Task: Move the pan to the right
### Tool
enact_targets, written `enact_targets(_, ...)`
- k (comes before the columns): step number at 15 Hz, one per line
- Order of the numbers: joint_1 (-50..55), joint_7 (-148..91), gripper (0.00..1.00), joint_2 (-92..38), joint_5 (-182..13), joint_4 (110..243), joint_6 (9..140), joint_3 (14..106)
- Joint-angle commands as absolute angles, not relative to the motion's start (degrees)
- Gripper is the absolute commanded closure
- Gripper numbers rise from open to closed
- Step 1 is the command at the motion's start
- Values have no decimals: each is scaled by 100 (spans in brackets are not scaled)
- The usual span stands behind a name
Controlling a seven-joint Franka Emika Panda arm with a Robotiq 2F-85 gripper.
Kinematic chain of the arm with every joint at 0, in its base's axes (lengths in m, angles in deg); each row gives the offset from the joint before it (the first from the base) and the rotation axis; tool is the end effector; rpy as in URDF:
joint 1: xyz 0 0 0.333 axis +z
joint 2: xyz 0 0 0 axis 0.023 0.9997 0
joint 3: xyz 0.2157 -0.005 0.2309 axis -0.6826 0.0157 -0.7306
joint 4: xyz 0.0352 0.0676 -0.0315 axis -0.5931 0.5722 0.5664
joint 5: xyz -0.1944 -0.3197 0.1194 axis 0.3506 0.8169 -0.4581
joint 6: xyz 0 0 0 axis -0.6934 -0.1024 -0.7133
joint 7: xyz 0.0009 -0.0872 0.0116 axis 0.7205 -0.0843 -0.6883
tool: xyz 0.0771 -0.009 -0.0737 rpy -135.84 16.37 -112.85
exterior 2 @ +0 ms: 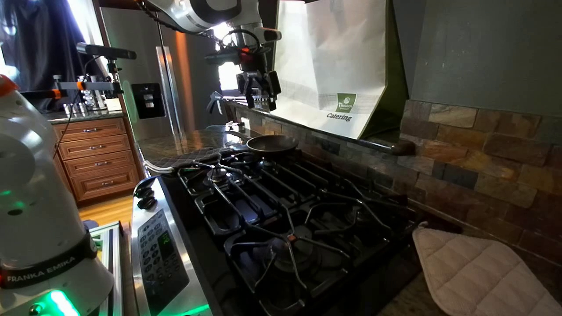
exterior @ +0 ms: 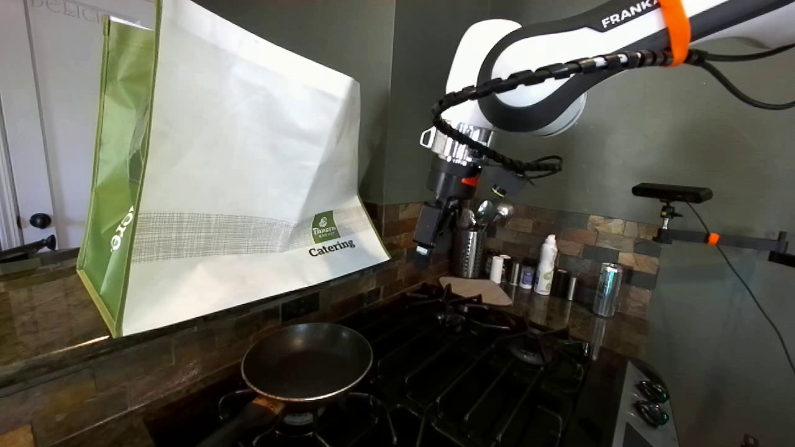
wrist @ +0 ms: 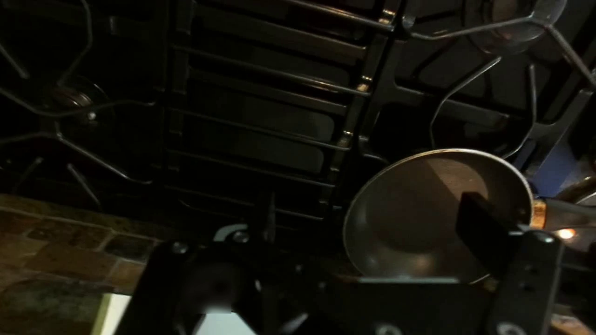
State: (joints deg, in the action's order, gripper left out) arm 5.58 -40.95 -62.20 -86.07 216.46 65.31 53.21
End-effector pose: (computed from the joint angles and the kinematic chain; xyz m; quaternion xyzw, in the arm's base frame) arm 0.4638 0.0584 0.4939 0.9859 0.1309 0.1028 0.0162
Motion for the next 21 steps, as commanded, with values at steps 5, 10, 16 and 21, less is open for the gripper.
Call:
enact_targets(5,976,-4704,0,-6157,-8520,21631,6514,5062)
enact_targets(10,942,-4697,0,-6159,-8522,21630,6514,5112)
enact_targets(16,1255,-5968,0,-5953,-8295,21398,7016,5041)
enact_targets(21,1611,-7128,0,-5436,-8366,20855,7075,4977)
